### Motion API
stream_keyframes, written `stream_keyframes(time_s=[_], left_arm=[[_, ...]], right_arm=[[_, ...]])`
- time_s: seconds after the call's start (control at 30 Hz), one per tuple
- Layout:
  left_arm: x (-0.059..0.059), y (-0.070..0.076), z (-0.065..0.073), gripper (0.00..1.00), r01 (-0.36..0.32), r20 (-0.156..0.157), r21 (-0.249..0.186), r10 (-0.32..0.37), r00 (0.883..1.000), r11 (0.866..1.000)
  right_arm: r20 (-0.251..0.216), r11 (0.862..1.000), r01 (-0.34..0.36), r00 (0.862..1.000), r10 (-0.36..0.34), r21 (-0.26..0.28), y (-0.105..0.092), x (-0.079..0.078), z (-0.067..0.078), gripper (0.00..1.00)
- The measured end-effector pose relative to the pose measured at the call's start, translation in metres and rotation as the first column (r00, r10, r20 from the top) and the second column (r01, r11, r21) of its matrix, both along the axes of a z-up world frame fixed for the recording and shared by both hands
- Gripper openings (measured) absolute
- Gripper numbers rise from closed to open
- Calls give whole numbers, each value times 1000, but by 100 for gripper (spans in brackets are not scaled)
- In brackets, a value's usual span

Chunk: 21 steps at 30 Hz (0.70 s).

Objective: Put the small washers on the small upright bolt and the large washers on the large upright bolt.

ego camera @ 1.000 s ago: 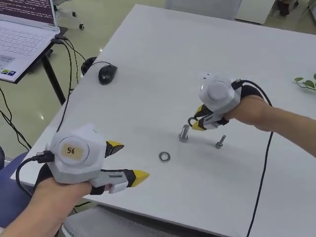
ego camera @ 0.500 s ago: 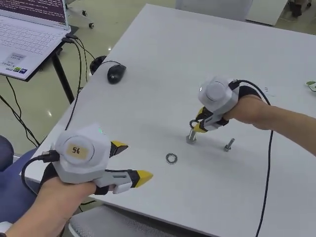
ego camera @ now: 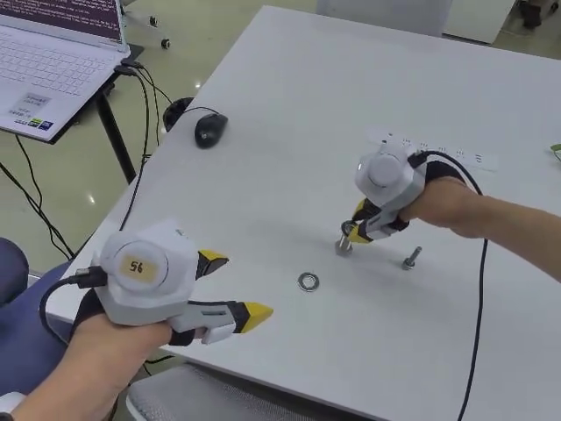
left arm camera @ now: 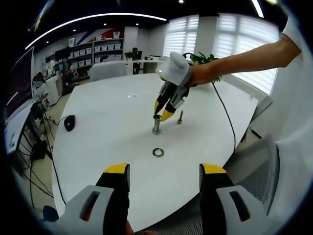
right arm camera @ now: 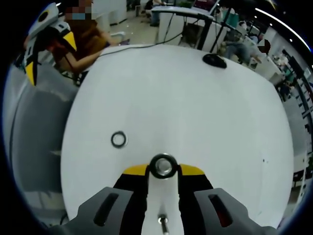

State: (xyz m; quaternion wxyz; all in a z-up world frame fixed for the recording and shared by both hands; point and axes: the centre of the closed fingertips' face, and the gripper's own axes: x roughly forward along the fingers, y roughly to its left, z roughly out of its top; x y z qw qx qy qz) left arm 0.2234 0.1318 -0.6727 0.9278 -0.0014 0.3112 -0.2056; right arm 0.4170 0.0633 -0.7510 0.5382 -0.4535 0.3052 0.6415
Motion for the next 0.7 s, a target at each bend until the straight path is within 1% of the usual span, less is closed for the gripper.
stream_keyframes(time_s=[0.2, 0.47, 0.6, 0.7], left_arm=[[-1, 0, -1, 57, 0, -2, 1, 0, 1000, 1000], [-2, 2, -2, 56, -6, -4, 2, 6, 1000, 1000], [-3, 2, -2, 56, -4, -6, 2, 4, 1000, 1000], [-3, 2, -2, 56, -2, -6, 2, 2, 1000, 1000]], right_arm=[[-4, 1000, 1, 1000, -1, -7, 1, 0, -3, 23], [9, 999, -5, 1000, 6, -32, 2, 0, -12, 23], [10, 999, -2, 1000, 3, -47, 2, 2, -18, 23], [12, 998, 2, 1000, -1, -64, 1, 3, -26, 23]])
